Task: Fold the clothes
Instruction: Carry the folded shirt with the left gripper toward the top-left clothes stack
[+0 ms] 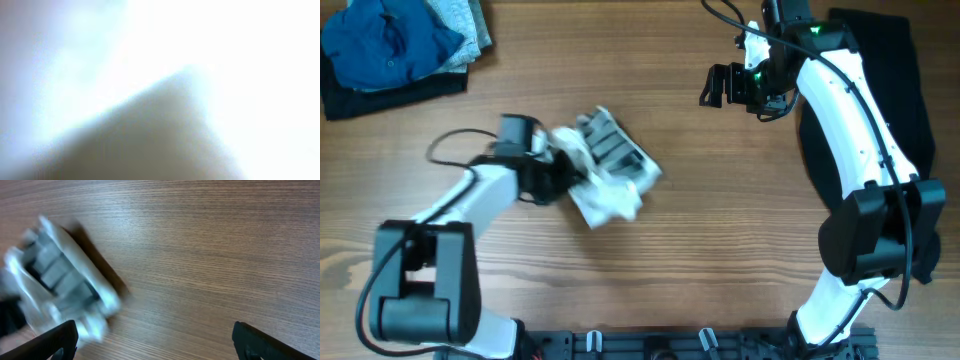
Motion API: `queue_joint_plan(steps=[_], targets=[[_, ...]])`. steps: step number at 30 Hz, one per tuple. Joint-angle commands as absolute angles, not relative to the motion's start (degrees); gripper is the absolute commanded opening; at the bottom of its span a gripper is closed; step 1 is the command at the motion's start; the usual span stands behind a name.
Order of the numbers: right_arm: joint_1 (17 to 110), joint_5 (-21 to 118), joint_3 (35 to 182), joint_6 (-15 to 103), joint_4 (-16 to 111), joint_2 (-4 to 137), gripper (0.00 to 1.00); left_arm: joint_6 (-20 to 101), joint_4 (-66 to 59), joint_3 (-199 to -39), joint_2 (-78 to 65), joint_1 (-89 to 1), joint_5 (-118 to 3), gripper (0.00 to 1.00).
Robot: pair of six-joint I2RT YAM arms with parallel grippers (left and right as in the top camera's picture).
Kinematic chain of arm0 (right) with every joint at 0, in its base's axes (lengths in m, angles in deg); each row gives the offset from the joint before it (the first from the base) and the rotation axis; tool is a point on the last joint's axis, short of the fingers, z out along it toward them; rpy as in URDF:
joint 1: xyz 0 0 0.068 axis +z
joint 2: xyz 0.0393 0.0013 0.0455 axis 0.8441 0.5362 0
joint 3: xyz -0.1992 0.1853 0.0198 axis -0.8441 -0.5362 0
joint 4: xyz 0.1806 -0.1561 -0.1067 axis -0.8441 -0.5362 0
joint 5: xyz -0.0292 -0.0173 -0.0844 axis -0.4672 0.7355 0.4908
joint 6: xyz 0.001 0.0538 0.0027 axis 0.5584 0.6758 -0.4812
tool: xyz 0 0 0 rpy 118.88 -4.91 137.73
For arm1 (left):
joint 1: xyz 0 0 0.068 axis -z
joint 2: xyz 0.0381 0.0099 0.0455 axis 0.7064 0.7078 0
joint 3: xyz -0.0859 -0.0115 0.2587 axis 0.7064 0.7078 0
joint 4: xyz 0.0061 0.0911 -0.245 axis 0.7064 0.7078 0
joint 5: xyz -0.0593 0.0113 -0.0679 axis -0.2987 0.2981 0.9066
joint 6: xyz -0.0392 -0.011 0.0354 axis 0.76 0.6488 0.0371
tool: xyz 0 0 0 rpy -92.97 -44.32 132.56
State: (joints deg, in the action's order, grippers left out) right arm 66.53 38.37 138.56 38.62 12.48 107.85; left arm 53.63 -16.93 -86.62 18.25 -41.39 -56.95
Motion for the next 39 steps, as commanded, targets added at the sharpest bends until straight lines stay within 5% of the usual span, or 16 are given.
queue_joint_plan(steps=[1, 4, 9, 10, 30, 39], targets=[[66.7, 38.7, 139.3, 37.5, 12.5, 106.8, 1.0, 52.4, -24.9, -86.6, 19.0, -49.7, -60.0, 0.09], [66.7, 38.7, 139.3, 37.5, 12.3, 106.8, 1.0, 52.3, -31.0, -86.6, 19.0, -53.4, -60.0, 0.24], [66.7, 38.7, 139.3, 37.5, 11.8, 106.8, 1.0, 52.3, -33.0, -86.6, 19.0, -56.1, -60.2, 0.94], [66.7, 38.7, 139.3, 37.5, 11.8, 106.8, 1.0, 52.3, -32.7, -86.6, 19.0, -56.2, -60.3, 1.0], [66.7, 38.7, 139.3, 37.4, 12.2, 106.8, 1.0, 61.5, -32.6, -86.6, 14.3, -53.7, -54.8, 1.0], [66.7, 38.7, 139.3, 37.4, 13.2, 106.8, 1.0, 63.9, -30.4, -86.6, 11.9, -53.7, -64.3, 1.0]])
